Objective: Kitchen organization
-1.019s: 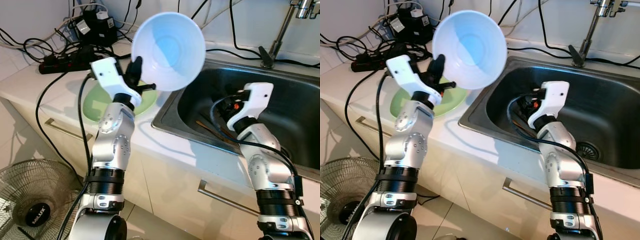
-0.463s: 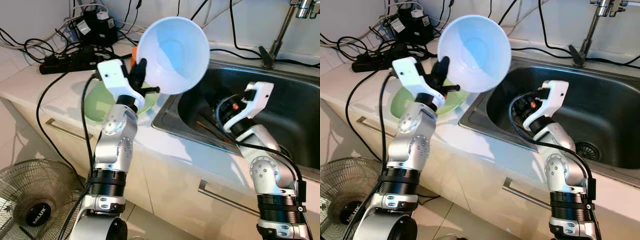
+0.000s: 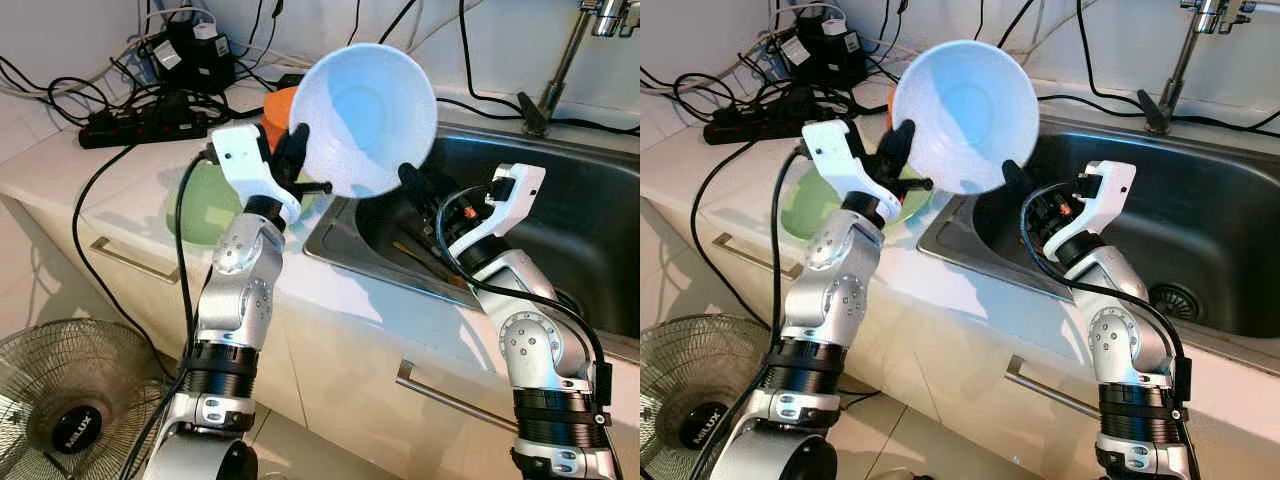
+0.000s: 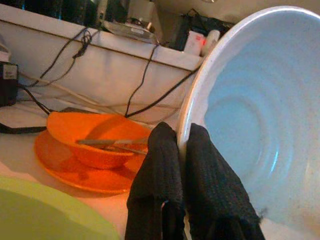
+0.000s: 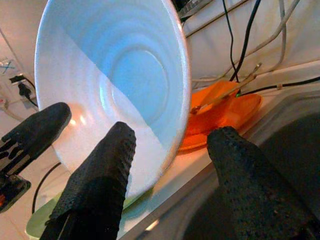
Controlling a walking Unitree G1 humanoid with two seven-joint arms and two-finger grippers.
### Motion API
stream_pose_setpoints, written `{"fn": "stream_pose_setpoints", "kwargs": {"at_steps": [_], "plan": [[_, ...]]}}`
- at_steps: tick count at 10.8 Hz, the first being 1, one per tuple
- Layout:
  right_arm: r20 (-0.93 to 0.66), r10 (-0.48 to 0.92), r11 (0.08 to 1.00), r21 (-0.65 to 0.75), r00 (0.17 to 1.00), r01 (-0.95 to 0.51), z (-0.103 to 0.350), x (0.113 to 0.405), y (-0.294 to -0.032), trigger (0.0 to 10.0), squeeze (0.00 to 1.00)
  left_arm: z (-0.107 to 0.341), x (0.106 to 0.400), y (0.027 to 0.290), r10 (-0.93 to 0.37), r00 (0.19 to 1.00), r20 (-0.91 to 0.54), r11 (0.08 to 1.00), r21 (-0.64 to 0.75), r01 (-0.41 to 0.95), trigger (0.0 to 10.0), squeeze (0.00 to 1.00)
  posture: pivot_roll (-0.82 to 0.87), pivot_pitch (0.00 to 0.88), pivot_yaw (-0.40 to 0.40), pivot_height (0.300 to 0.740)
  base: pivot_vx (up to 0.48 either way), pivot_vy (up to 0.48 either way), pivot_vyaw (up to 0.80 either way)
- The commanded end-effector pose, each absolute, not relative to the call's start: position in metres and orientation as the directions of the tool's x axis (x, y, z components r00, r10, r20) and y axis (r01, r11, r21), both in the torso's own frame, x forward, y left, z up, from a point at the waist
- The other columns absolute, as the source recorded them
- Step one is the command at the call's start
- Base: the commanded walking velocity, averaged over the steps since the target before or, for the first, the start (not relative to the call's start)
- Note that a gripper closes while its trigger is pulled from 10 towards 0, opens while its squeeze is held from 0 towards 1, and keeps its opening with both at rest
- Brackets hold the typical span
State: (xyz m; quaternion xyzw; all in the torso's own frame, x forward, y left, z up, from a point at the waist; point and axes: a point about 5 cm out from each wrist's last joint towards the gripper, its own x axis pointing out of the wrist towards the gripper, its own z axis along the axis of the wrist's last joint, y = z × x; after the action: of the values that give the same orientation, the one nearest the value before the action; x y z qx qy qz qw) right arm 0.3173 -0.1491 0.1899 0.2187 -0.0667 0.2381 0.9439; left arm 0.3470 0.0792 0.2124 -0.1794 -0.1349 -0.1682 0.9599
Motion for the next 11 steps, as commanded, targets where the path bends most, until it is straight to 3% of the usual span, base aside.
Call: {"fn": "stream_pose_setpoints", "kwargs": {"at_steps": [1,5,6,7,11], "plan": [[0.245,0.427,0.782,0.383,0.87,-0.492,0.1952,0.3168,-0.1463,10.0,0.0,0.216,0.3459,0.0758,-0.298,0.895,0.332,0.872,-0.287,0.397,10.0,0.0,0.01,0.0,0.106,0.74,0.0,0.0,0.0],[0.224,0.39,0.801,0.396,0.893,-0.449,0.1915,0.3208,-0.1463,10.0,0.0,0.2157,0.3426,0.0678,-0.352,0.874,0.334,0.848,-0.282,0.449,10.0,0.0,0.02,0.0,0.105,0.74,0.0,0.0,0.0],[0.22,0.379,0.805,0.401,0.899,-0.437,0.1909,0.3219,-0.1473,4.5,0.0,0.2158,0.3427,0.0678,-0.354,0.874,0.334,0.847,-0.282,0.451,10.0,0.0,0.02,0.0,0.105,0.74,0.0,0.0,0.0],[0.221,0.373,0.806,0.403,0.901,-0.433,0.1908,0.3225,-0.1478,0.0,0.0,0.2157,0.3428,0.0677,-0.357,0.873,0.333,0.846,-0.282,0.453,10.0,0.0,0.02,0.0,0.104,0.74,0.0,0.0,0.0],[0.227,0.366,0.801,0.418,0.903,-0.429,0.1912,0.3235,-0.1465,0.0,0.0,0.2146,0.3421,0.0663,-0.37,0.869,0.33,0.844,-0.273,0.463,10.0,0.0,0.02,0.0,0.104,0.74,0.0,0.0,0.0]]}}
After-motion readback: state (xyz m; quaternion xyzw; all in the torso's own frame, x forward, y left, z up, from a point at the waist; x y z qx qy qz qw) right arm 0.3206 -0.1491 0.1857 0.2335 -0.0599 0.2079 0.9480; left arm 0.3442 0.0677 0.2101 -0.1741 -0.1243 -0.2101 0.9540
